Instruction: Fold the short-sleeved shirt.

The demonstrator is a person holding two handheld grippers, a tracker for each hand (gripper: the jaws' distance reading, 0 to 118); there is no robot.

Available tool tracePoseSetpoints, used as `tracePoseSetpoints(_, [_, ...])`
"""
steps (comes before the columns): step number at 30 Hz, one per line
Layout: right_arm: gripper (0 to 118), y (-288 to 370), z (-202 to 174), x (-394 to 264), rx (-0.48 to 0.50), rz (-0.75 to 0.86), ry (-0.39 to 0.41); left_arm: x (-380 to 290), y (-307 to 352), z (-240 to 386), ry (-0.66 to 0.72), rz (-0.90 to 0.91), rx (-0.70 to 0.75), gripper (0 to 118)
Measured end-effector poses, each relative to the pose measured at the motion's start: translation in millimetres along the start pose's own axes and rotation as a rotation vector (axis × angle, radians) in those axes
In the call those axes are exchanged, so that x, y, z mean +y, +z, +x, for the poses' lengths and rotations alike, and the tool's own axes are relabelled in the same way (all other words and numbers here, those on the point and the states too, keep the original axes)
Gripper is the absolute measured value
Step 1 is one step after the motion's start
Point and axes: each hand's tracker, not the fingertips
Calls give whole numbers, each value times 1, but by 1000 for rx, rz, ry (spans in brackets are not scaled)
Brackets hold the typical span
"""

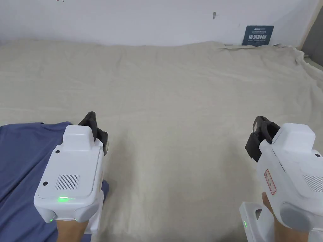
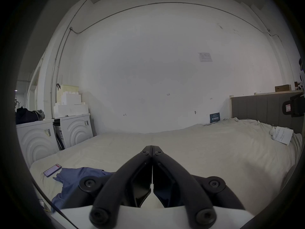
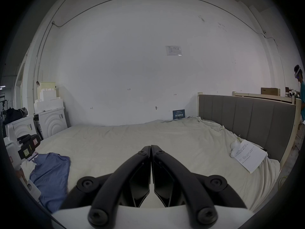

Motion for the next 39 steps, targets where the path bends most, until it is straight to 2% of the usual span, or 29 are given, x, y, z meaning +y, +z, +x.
tracePoseSetpoints(39, [1, 6, -3, 4, -5, 5, 31, 1, 1, -5, 21, -2, 1, 1])
